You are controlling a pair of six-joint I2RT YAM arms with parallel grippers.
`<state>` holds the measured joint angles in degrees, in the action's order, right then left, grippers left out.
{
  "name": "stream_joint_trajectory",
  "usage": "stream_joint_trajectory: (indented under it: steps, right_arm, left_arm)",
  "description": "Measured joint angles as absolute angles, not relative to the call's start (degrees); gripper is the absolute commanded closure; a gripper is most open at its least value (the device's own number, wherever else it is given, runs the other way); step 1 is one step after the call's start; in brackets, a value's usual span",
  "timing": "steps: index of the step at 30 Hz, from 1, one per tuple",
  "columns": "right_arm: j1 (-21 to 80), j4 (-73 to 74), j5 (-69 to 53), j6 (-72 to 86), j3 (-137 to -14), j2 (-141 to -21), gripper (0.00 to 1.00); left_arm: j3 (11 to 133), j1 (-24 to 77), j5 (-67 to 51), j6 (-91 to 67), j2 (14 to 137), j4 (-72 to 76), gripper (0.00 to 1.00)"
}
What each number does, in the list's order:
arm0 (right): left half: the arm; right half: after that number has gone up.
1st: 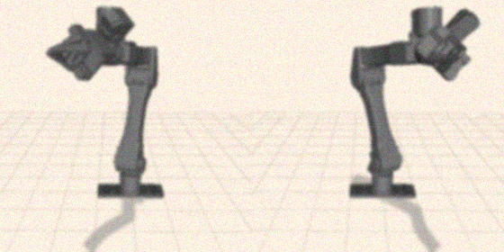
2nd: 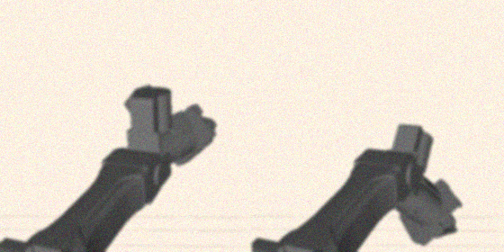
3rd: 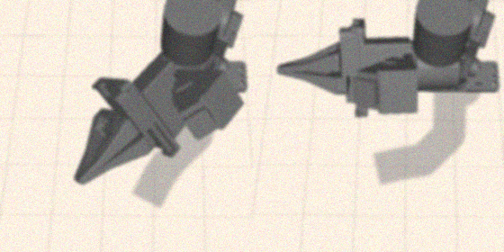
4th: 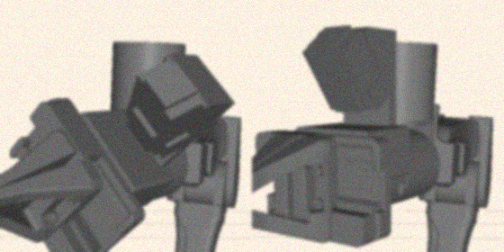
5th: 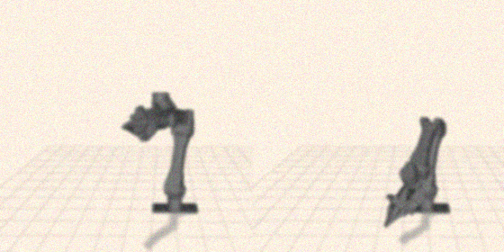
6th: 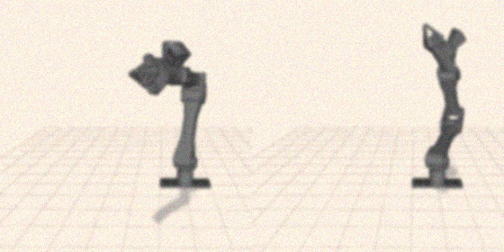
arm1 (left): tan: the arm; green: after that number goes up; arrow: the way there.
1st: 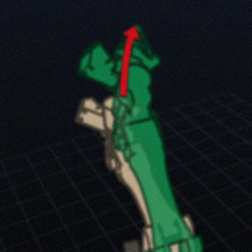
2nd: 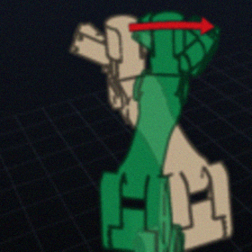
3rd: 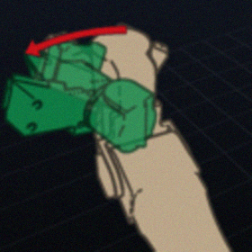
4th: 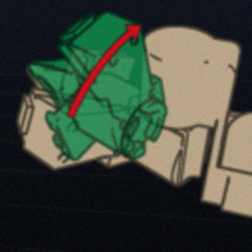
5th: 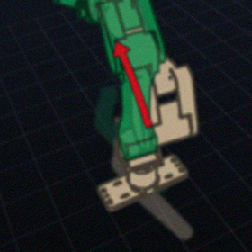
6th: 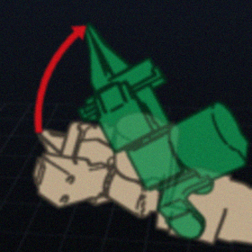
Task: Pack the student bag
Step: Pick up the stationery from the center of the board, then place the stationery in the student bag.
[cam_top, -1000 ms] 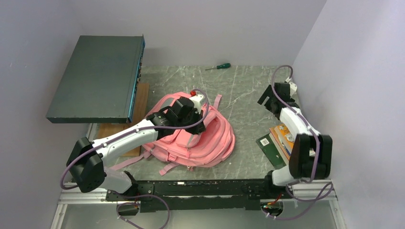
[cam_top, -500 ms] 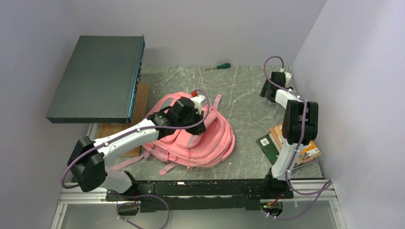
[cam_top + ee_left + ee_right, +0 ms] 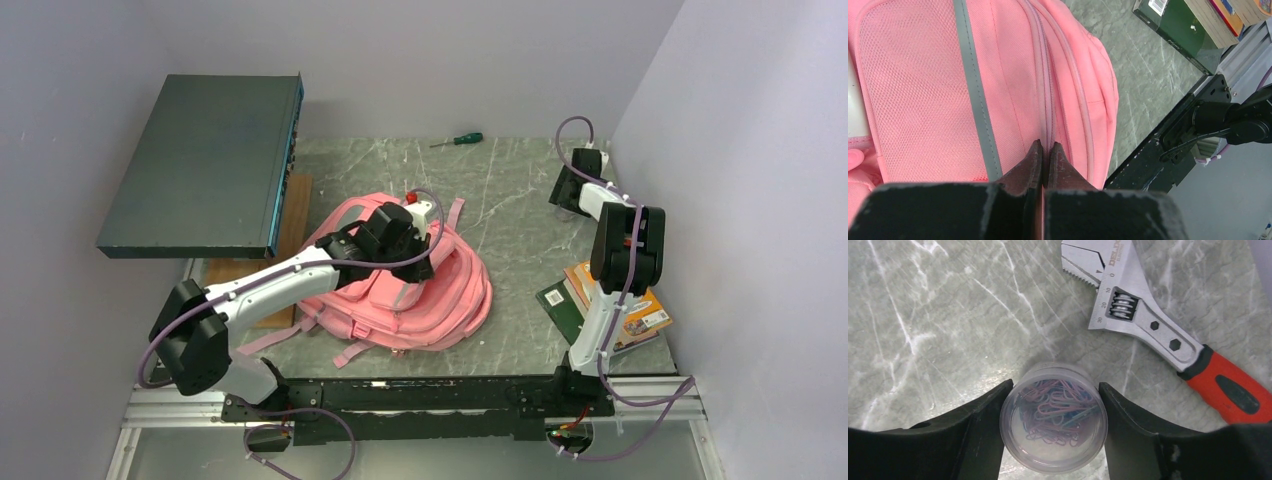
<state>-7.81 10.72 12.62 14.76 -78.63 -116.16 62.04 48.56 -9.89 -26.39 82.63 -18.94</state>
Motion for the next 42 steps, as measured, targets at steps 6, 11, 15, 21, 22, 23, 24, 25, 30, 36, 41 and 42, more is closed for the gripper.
stream_joint_trajectory:
  steps: [6,11,15,21,22,23,24,25,30,36,41,42]
  right_arm:
    - [-7.8,11.1,11.4,14.5,-78.7,-116.2,0.52]
    - [-7.8,12.8,9.6,15.4,-77.6,-114.1,0.55]
    - [-7.3,13.3,4.6,18.2,-70.8,-105.9,0.55]
    - [-1.8,13.4,-5.8,21.1,-61.2,-91.2,0.55]
    - [0.3,13.2,-7.7,21.1,-59.8,-88.8,0.54]
    - [2.7,13.0,-9.8,21.0,-58.3,-86.5,0.53]
    - [5.0,12.2,-12.0,20.9,-56.4,-83.9,0.52]
    - [6.8,11.4,-14.2,20.8,-54.7,-81.7,0.52]
    - [15.3,3.3,-27.2,21.1,-41.0,-69.4,0.49]
    - [23.8,-0.9,-32.4,20.5,-36.7,-68.3,0.48]
    - [32.2,-3.4,-32.0,19.1,-37.1,-70.9,0.44]
    - [33.9,-4.4,-31.2,19.1,-37.1,-71.4,0.43]
  left_arm:
    - [63.0,48.6,-9.8,-26.5,83.0,-20.0,1.00]
    - [63.0,48.6,-9.6,-26.9,83.0,-20.0,1.00]
    - [62.9,48.4,-9.1,-28.3,83.0,-19.9,1.00]
    - [60.5,48.1,-8.9,-31.1,82.0,-17.4,1.00]
    - [60.2,48.1,-8.7,-31.3,81.7,-17.0,1.00]
    - [60.0,48.1,-8.5,-31.4,81.5,-16.9,1.00]
    - [59.7,48.1,-8.2,-31.6,81.2,-16.5,1.00]
    - [59.2,48.1,-7.8,-32.0,80.8,-16.1,1.00]
    - [56.2,48.1,-5.9,-34.0,78.3,-13.1,1.00]
    - [53.3,48.1,-5.0,-36.4,76.7,-9.6,1.00]
    - [52.3,48.1,-3.9,-37.3,75.2,-8.8,1.00]
    - [52.3,48.1,-3.5,-37.4,74.8,-8.8,1.00]
